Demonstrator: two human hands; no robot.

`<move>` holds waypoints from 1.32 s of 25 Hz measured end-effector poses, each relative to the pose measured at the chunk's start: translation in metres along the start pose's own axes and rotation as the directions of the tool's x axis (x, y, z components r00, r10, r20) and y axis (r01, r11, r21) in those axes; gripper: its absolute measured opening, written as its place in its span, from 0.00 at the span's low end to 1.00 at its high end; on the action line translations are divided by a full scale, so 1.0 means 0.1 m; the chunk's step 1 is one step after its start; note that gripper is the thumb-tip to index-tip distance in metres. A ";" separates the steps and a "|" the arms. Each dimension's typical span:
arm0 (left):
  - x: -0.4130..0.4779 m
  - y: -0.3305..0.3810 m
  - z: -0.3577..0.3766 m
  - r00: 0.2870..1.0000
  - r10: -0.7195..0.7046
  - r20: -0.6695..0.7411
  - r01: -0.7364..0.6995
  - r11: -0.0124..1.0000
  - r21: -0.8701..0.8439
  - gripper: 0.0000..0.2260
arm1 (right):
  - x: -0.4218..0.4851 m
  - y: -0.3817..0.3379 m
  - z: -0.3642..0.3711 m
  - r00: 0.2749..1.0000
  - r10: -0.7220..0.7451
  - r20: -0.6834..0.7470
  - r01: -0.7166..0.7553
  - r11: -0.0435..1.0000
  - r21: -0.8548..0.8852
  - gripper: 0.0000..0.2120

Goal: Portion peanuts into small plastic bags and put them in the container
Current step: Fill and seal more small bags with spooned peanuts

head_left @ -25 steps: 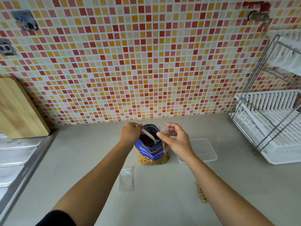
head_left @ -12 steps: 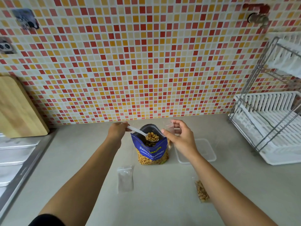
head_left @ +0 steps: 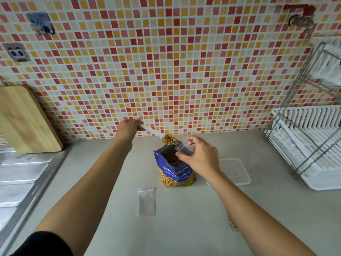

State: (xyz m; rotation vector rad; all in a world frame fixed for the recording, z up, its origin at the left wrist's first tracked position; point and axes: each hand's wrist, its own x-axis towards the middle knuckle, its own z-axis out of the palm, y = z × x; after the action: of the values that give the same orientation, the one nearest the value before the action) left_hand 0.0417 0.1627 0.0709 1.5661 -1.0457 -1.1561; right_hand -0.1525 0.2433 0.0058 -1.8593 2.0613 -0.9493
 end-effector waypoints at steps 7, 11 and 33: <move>-0.04 0.18 0.27 0.991 0.134 0.025 -0.137 0.967 0.213 0.09 | 0.05 -0.04 0.08 1.000 -0.003 -0.015 0.003 1.000 -0.005 0.28; -0.10 0.31 0.39 0.944 0.311 0.109 -0.327 0.841 0.431 0.11 | 0.04 -0.07 0.07 0.999 0.022 -0.023 -0.021 0.998 0.059 0.27; -0.38 -0.63 0.46 0.946 0.322 0.042 -0.277 0.732 0.623 0.21 | -0.10 0.12 -0.34 0.975 0.211 -0.069 -0.164 0.895 0.416 0.24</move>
State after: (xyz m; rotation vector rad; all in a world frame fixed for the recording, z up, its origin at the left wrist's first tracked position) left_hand -0.0031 0.2060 0.0107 1.8177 -1.6820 -0.5348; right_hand -0.1792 0.2639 0.0218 -1.3949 1.8732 -1.3354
